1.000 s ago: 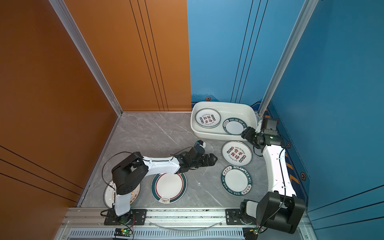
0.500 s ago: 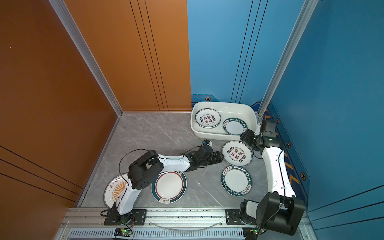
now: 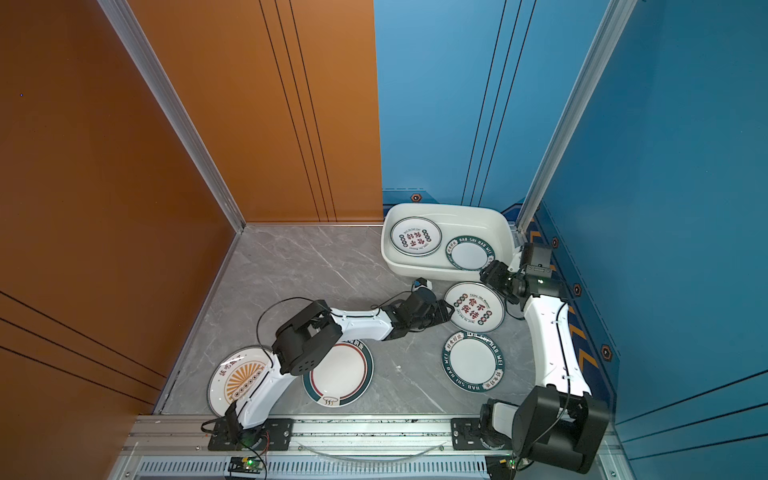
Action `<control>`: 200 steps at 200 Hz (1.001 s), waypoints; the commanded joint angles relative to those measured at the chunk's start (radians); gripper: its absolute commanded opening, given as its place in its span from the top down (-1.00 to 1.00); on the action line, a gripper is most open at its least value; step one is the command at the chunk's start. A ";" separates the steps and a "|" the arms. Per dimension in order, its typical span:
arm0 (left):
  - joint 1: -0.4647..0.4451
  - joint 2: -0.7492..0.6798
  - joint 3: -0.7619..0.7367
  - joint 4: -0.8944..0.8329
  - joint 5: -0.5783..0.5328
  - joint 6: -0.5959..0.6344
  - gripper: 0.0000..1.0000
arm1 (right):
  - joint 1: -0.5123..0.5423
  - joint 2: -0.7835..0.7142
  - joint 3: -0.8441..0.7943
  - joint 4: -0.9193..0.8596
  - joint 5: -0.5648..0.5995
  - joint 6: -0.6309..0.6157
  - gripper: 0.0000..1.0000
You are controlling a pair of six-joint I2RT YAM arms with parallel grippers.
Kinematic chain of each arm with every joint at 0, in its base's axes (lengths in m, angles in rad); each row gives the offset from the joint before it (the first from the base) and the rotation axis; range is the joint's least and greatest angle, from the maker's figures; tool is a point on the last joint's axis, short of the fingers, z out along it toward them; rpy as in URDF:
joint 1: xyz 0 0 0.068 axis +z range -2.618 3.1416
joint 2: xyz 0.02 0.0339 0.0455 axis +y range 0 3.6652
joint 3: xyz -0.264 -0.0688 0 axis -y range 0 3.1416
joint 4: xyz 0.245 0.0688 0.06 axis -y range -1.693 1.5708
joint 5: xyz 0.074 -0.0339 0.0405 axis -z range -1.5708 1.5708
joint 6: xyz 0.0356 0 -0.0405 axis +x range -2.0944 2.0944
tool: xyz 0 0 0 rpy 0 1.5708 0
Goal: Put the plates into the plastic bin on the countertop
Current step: 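Pinch the red-text 'Enjoy The Moment' plate rim with the left gripper, tilt it up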
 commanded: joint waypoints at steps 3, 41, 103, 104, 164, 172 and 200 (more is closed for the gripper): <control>-0.002 0.057 0.053 -0.106 0.030 -0.010 -0.03 | -0.005 -0.017 -0.018 0.023 -0.022 -0.003 -0.36; 0.003 0.103 0.134 -0.178 0.063 -0.011 0.14 | -0.007 -0.020 -0.027 0.028 -0.020 -0.005 -0.36; 0.007 0.110 0.134 -0.172 0.071 -0.020 0.62 | -0.005 -0.018 -0.032 0.031 -0.026 -0.005 -0.36; 0.007 0.110 0.134 -0.172 0.070 -0.021 0.63 | -0.006 -0.018 -0.032 0.031 -0.026 -0.004 -0.36; 0.016 0.092 0.077 -0.109 0.068 -0.049 0.79 | -0.006 -0.019 -0.042 0.031 -0.025 -0.008 -0.36; 0.019 0.086 0.061 -0.091 0.069 -0.057 0.88 | -0.005 -0.018 -0.045 0.032 -0.025 -0.008 -0.36; 0.028 0.058 0.014 -0.047 0.063 -0.060 1.00 | -0.003 -0.019 -0.049 0.036 -0.028 -0.010 -0.36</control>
